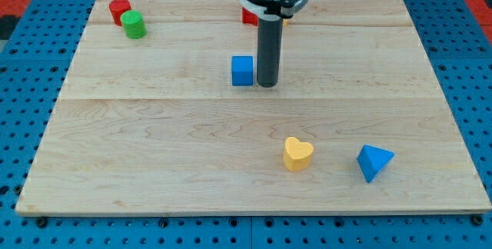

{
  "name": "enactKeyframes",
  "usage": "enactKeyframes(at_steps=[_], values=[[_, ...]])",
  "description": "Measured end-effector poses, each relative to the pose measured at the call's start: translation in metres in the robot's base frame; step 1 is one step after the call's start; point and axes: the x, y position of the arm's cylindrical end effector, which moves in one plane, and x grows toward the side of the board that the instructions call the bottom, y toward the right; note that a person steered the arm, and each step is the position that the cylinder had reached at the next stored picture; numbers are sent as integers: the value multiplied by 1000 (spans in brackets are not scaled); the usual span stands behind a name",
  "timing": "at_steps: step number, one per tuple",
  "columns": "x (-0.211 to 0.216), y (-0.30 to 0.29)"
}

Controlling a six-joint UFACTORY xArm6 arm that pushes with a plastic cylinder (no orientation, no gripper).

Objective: Move the blue cube towards the green circle

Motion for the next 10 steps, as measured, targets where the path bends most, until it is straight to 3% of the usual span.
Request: enactKeyframes(at_steps=[2, 3, 8, 10], values=[[-39, -47], [-39, -80], [-18, -70], [-25, -133]])
